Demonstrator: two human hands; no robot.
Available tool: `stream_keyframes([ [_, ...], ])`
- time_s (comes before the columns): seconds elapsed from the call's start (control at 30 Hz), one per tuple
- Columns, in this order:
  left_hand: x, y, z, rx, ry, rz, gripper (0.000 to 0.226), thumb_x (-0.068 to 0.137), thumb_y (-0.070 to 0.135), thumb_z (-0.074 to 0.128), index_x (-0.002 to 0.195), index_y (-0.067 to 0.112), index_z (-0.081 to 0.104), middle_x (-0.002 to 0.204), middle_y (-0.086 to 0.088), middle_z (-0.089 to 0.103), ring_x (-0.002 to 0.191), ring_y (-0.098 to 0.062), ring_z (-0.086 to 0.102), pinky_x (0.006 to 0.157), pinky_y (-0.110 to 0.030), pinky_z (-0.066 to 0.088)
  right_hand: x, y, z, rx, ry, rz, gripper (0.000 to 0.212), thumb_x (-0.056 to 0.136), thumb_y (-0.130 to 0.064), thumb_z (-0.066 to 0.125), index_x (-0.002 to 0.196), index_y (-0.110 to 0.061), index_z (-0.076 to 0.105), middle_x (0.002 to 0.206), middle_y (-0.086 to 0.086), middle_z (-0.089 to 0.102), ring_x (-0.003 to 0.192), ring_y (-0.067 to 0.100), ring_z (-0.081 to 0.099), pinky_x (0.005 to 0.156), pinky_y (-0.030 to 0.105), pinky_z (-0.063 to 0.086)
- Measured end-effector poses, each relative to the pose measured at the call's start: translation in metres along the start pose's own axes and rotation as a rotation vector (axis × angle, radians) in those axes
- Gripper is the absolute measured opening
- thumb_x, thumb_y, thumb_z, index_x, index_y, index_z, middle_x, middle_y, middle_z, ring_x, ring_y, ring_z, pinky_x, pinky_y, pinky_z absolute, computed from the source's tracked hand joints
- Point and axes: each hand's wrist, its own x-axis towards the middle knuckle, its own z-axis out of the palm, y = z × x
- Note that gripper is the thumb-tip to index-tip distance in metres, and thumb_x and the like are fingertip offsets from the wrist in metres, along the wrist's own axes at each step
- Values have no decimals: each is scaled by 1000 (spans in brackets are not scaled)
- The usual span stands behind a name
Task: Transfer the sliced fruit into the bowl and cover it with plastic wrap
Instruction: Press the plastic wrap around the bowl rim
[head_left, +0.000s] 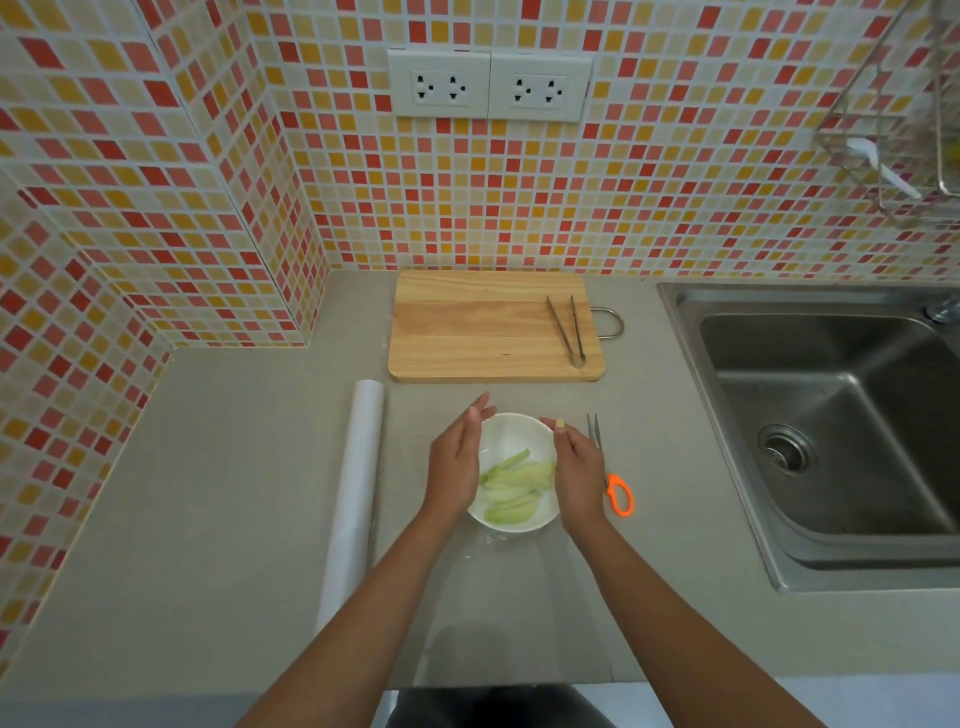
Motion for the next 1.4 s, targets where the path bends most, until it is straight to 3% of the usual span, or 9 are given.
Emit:
stream_keyframes([
  [0.17, 12, -3, -2, -88, -27, -130, 48, 100, 52, 28, 137, 32, 51, 115, 18, 67, 114, 1, 56, 95, -18, 40, 4, 2, -3, 83, -120, 148, 38, 100, -34, 40, 83, -32, 74, 76, -13, 74, 69, -2, 69, 54, 12, 51],
  [0.4, 37, 0, -6, -15, -150, -232, 71, 90, 70, 18, 139, 30, 50, 113, 8, 68, 110, -13, 61, 99, -33, 44, 5, 0, -5, 42, -88, 189, 33, 98, -23, 44, 74, -16, 66, 68, -2, 64, 67, 13, 58, 53, 17, 48],
  [0.5, 45, 14, -8, 54, -178, -135, 73, 84, 73, 18, 130, 32, 57, 116, 3, 69, 112, -8, 57, 96, -20, 39, 11, -9, -7, -49, -25, 63, 29, 96, -20, 49, 81, -5, 69, 90, 21, 70, 78, 21, 65, 73, 29, 52],
  [0.6, 45, 34, -12, -71, 76, -50, 64, 95, 62, 19, 121, 27, 66, 109, 9, 71, 103, 13, 53, 84, -5, 30, 21, -25, -6, -143, -91, -39, 35, 97, -25, 50, 104, 5, 66, 112, 24, 66, 109, 32, 61, 98, 48, 46],
  [0.77, -14, 22, -4, -108, 311, -1, 55, 100, 52, 25, 126, 22, 64, 123, 15, 64, 110, 17, 54, 91, 4, 33, 30, -39, 3, -238, -322, -81, 29, 95, -20, 55, 115, -5, 69, 118, 5, 69, 110, 9, 61, 88, 9, 46],
  [0.93, -40, -3, 15, -87, 278, -43, 47, 104, 35, 26, 144, 17, 45, 143, 10, 48, 134, -4, 43, 112, -22, 31, 30, -36, 2, -279, -476, -52, 28, 97, -19, 51, 112, -8, 70, 117, 4, 69, 109, 11, 60, 89, 14, 43],
  [1.07, -24, -4, 13, -144, 296, -122, 47, 104, 41, 25, 142, 24, 46, 138, 6, 57, 129, -11, 49, 112, -33, 36, 25, -21, 0, -191, -402, -17, 29, 99, -19, 46, 113, -9, 70, 115, 6, 69, 109, 18, 62, 93, 28, 48],
  [1.3, 8, -11, -1, -331, 113, -236, 48, 98, 58, 20, 114, 38, 61, 107, 8, 73, 110, -21, 64, 99, -39, 48, 6, -8, 2, -52, -235, 4, 28, 101, -19, 40, 105, -19, 68, 100, -5, 69, 94, 7, 62, 76, 10, 49],
  [1.4, 25, -5, -4, -275, -33, -242, 66, 96, 62, 13, 134, 26, 53, 112, 3, 72, 112, -22, 64, 103, -42, 46, -3, -1, 4, 21, -119, 27, 30, 101, -14, 37, 107, -11, 66, 100, 2, 67, 94, 13, 61, 86, 26, 47],
])
